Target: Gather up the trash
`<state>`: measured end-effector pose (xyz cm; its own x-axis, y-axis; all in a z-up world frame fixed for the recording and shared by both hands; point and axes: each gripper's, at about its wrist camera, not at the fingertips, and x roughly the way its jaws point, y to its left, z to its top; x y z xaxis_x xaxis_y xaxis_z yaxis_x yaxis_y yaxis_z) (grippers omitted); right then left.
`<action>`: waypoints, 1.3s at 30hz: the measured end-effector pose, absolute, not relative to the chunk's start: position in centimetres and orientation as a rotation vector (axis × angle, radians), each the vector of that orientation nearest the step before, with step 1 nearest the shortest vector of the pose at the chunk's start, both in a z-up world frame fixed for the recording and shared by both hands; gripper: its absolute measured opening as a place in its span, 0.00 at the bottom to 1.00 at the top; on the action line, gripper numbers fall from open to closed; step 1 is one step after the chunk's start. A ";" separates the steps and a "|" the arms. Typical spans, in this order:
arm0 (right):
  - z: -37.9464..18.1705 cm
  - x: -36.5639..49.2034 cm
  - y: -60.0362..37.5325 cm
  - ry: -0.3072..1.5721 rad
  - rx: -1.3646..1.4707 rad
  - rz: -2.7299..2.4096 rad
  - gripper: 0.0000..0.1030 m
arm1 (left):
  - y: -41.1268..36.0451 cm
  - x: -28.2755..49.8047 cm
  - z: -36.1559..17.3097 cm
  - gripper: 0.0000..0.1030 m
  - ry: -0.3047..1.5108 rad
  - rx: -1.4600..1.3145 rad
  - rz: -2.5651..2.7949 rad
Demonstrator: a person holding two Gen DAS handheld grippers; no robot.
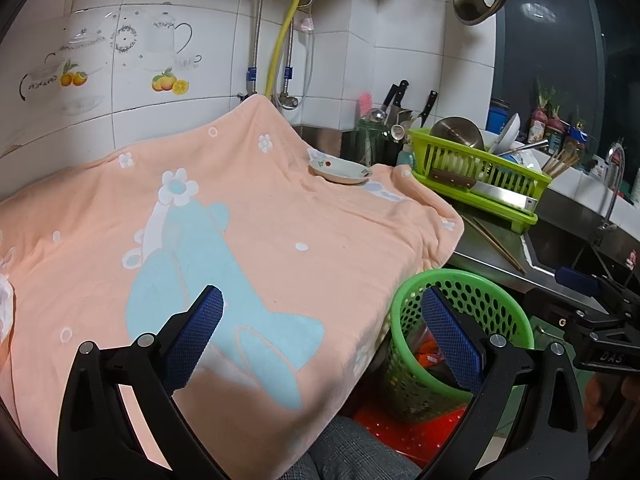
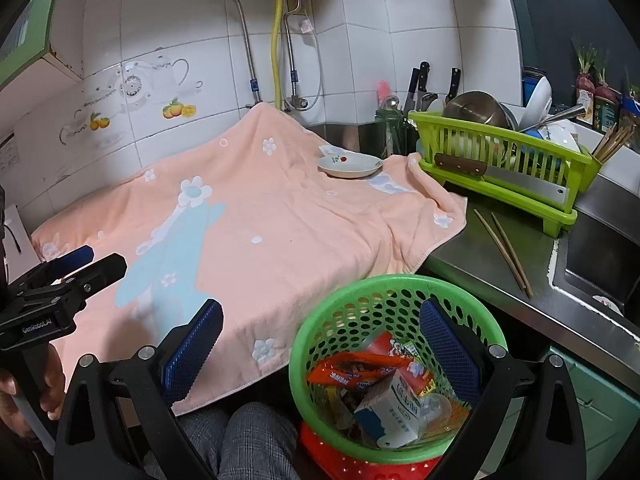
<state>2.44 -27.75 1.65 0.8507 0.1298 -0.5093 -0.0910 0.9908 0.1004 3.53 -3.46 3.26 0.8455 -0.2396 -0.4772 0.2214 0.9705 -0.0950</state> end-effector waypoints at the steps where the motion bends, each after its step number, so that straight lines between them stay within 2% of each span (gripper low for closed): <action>1: 1.7 2.2 -27.7 0.539 0.073 0.116 0.93 | -3.5 3.4 3.3 0.95 0.508 -0.037 -0.245; 39: 2.7 -2.4 -26.4 0.466 0.049 0.140 0.93 | -3.1 -1.5 4.7 0.95 0.436 -0.045 -0.220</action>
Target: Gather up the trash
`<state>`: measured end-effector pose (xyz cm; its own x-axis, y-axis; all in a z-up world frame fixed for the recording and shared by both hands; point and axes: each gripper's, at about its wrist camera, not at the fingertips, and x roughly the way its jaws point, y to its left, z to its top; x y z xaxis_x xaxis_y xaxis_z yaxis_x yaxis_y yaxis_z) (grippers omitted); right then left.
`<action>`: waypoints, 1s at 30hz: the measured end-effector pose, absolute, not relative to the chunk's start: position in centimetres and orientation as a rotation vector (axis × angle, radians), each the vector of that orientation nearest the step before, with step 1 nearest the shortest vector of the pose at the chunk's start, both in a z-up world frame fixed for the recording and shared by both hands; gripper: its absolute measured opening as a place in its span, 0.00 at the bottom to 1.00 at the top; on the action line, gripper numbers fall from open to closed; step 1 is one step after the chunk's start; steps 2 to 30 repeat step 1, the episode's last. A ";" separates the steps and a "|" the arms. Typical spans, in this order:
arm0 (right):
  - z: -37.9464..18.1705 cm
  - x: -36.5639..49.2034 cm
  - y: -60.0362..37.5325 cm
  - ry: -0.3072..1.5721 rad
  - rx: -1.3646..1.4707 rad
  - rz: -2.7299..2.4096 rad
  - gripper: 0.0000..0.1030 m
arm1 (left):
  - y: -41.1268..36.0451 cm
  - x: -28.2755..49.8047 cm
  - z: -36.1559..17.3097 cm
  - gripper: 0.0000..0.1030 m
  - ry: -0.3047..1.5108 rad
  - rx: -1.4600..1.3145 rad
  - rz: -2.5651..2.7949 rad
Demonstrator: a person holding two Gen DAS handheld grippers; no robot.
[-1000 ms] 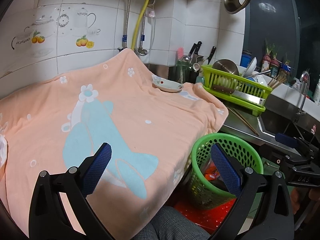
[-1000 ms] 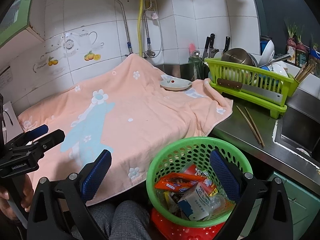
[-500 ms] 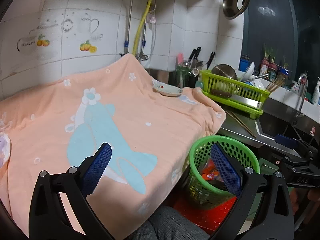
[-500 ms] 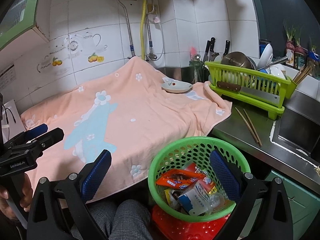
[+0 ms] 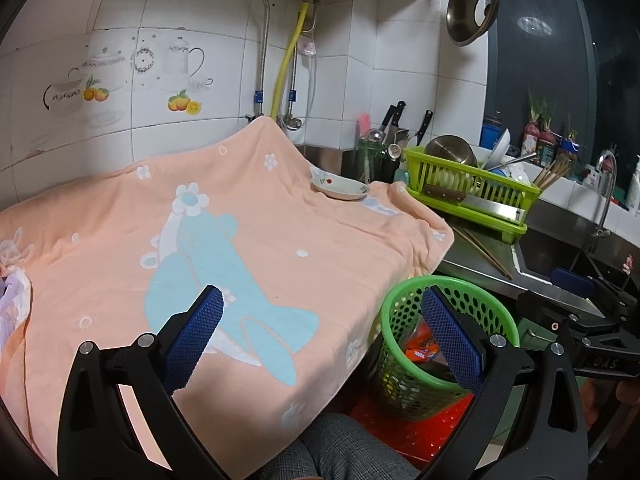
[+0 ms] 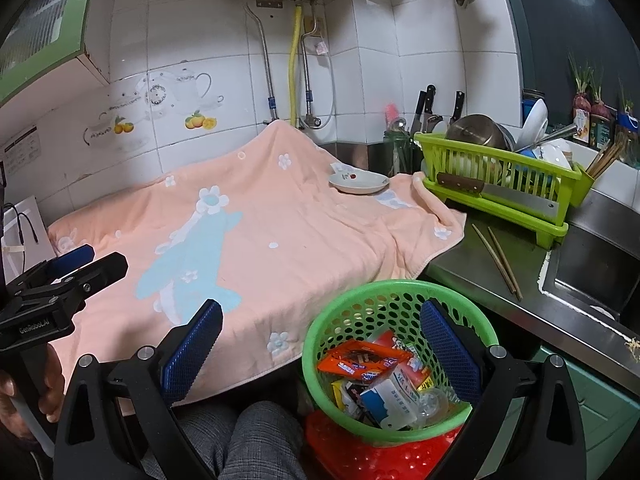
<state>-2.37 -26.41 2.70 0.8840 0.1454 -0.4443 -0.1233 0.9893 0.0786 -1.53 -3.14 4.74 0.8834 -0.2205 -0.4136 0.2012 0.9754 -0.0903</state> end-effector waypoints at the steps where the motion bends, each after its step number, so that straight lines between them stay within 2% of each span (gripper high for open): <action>1: 2.7 -2.4 -26.4 0.465 0.048 0.143 0.93 | -3.1 -1.6 4.8 0.95 0.435 -0.044 -0.220; 30: 2.7 -2.4 -26.4 0.465 0.048 0.143 0.93 | -3.1 -1.6 4.8 0.95 0.435 -0.044 -0.220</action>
